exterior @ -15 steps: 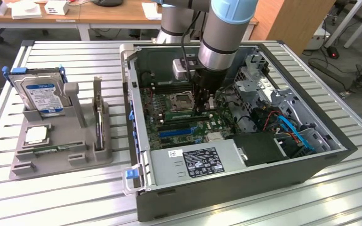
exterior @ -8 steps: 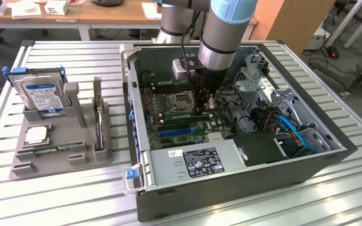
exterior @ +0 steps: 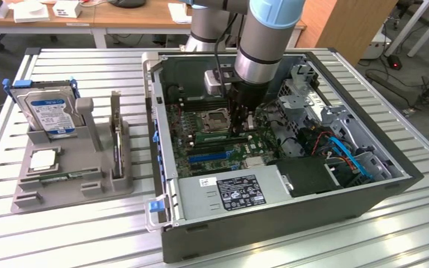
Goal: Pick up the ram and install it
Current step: 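Insert the ram into the slot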
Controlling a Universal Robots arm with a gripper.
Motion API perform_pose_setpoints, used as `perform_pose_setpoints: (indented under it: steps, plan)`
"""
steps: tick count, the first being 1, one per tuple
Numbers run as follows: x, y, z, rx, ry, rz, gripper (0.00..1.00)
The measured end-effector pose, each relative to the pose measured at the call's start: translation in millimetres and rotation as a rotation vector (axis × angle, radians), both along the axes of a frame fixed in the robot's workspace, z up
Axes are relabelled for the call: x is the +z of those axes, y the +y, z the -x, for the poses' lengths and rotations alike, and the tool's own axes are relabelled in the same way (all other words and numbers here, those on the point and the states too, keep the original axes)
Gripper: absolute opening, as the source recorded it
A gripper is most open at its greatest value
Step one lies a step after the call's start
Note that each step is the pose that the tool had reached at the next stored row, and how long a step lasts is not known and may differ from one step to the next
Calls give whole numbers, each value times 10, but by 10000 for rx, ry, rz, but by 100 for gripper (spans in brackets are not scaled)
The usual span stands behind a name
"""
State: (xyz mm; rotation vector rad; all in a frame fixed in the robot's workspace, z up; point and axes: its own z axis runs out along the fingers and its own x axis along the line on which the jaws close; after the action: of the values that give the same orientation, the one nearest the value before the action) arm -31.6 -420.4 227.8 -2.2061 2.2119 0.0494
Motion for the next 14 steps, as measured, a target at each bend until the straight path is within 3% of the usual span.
perform_pose_setpoints:
  steps: [14]
  plan:
    - [-1,0,9,-24,-29,-1,11]
